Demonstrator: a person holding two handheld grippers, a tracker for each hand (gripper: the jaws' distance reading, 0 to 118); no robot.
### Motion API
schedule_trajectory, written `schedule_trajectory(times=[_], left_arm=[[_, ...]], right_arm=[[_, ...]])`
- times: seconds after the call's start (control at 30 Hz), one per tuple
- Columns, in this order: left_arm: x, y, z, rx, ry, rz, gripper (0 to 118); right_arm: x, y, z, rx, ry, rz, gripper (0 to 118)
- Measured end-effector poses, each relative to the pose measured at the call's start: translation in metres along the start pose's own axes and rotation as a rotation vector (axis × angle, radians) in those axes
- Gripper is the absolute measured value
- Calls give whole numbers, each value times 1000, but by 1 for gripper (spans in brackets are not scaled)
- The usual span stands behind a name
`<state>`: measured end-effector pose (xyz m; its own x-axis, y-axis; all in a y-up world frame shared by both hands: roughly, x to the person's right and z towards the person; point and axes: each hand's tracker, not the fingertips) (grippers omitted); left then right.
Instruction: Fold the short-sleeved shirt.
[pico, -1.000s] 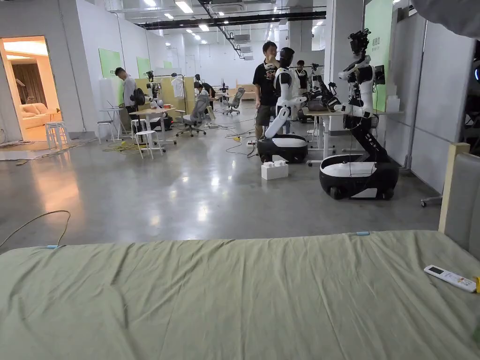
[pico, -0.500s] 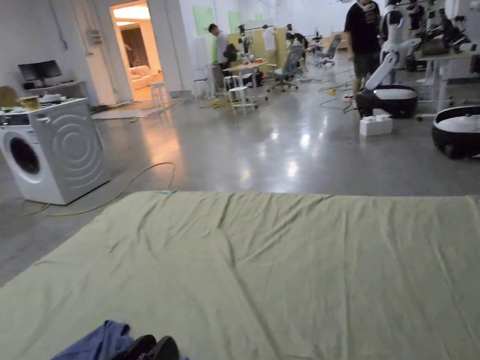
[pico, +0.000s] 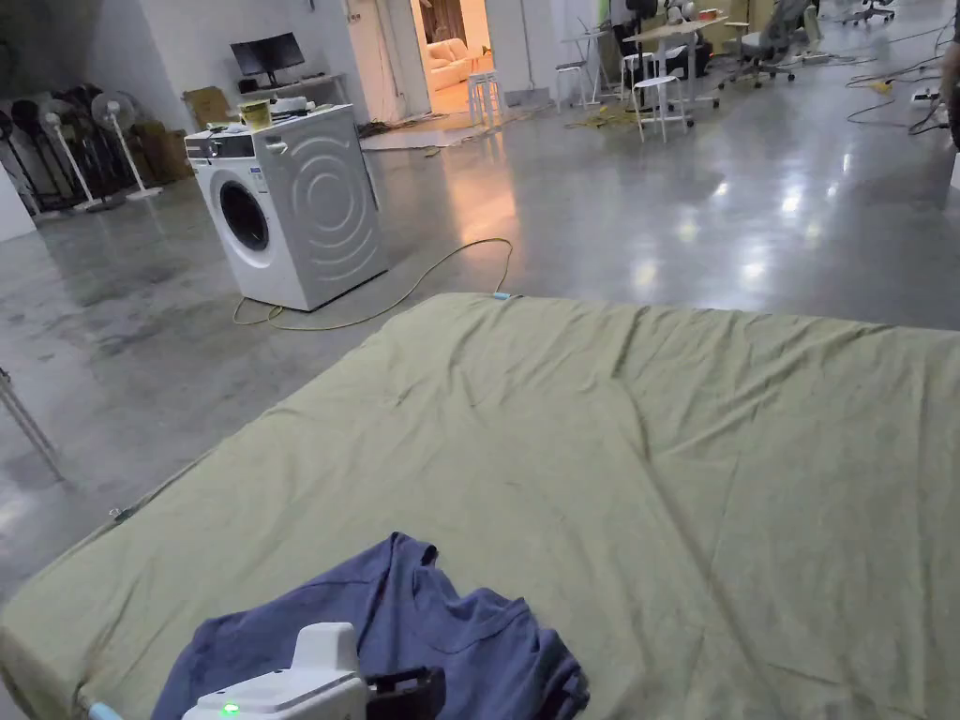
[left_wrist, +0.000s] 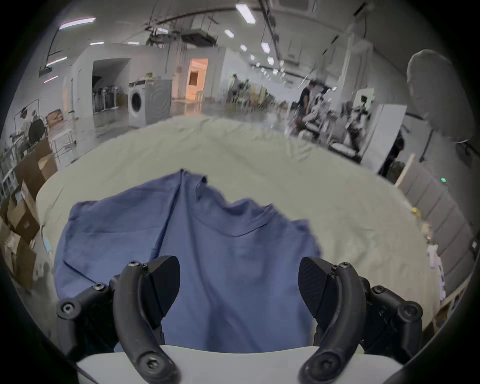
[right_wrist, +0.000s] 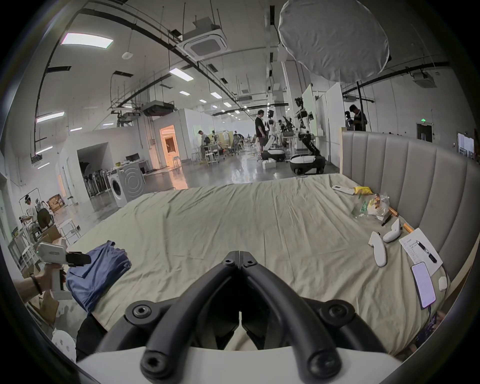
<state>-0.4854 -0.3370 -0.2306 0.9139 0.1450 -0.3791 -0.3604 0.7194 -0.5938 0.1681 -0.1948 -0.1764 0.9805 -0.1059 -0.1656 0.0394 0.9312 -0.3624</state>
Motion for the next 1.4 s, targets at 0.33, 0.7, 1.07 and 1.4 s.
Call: schedule_trajectory(times=[0.33,0.7,1.07,1.4], left_arm=[[6,-6,-71,-169,131,-37,82],[3,17,-49,-140,70,108,5],[139,83,-8,100,-463,246,5],[458,-68,14,-219,-1018,-180,5]], right_arm=[[1,-8,-9,-86,-50,23,0],[5,-13,-6,-98,-7,-29,0],[44,-19,23,-50,-54,-175,0],[83,-45,91,-40,-262,-219,0]])
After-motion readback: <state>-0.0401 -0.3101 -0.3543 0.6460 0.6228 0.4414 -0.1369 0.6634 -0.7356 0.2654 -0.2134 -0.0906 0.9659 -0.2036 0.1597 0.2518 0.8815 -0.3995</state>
